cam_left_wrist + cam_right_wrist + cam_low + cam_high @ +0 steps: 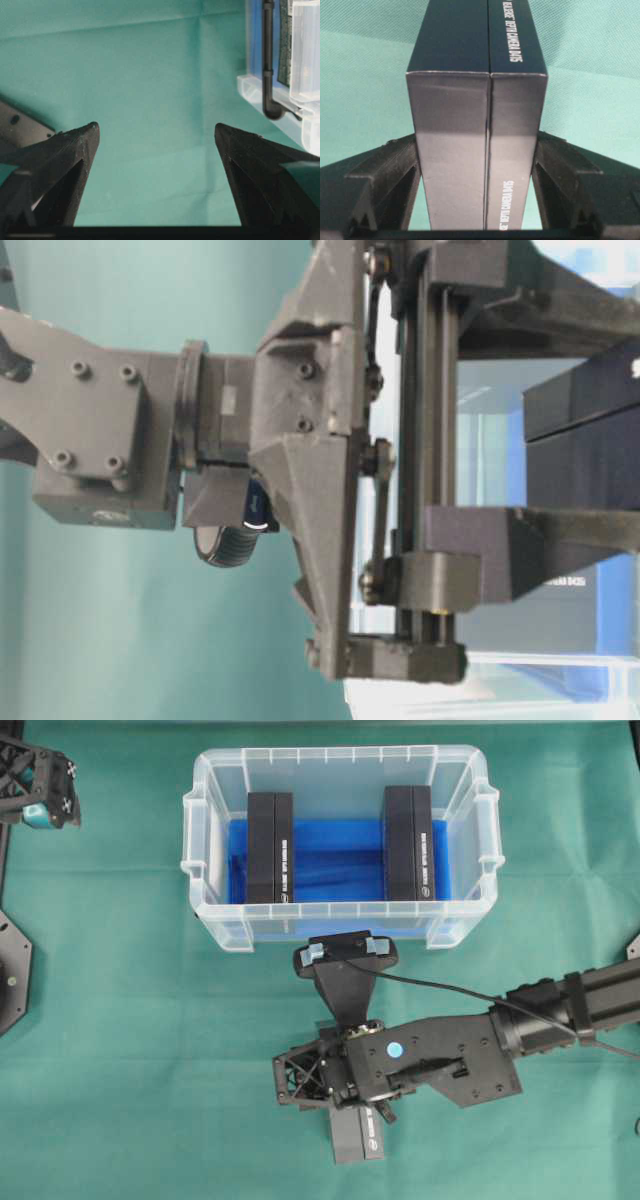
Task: Take out the box from the case.
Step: 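Carry the held box forward over the bin's front edge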
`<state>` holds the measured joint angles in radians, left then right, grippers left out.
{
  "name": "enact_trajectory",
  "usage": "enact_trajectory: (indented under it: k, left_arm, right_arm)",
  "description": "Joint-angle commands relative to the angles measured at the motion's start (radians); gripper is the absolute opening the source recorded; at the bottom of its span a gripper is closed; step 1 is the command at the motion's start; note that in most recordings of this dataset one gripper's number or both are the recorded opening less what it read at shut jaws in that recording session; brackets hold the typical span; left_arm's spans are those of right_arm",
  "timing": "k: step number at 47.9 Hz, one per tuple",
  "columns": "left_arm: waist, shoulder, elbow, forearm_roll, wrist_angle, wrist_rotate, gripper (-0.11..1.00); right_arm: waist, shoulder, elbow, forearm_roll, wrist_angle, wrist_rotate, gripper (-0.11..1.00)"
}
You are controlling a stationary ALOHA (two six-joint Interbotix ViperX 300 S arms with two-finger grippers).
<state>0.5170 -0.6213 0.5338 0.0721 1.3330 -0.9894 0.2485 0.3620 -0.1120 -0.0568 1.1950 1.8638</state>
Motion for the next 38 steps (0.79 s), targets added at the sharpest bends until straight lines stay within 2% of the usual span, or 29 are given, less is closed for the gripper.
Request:
enact_trajectory:
  k: [1, 11, 16, 19, 38]
  left_arm:
    - [0.005, -0.006, -0.009, 0.005, -0.002, 0.002, 0.96]
    - [0.003, -0.006, -0.009, 0.003, -0.003, 0.002, 0.96]
    - [0.003, -0.006, -0.009, 0.003, -0.002, 0.002, 0.96]
    - [0.003, -0.006, -0.009, 0.003, -0.002, 0.002, 0.96]
    - [0.002, -0.008, -0.009, 0.003, -0.006, -0.003, 0.96]
  right_arm:
    - [0.002, -0.034, -0.011, -0.003, 0.002, 0.0, 0.68]
    - [0.002, -0.038, -0.009, -0.023, 0.021, 0.009, 0.68]
    - [0.002, -0.04, -0.011, -0.041, 0.037, 0.009, 0.89]
    - [0.003, -0.041, -0.012, -0.051, 0.04, 0.009, 0.96]
    - [0.002, -0.046, -0.02, -0.058, 0.04, 0.011, 0.94]
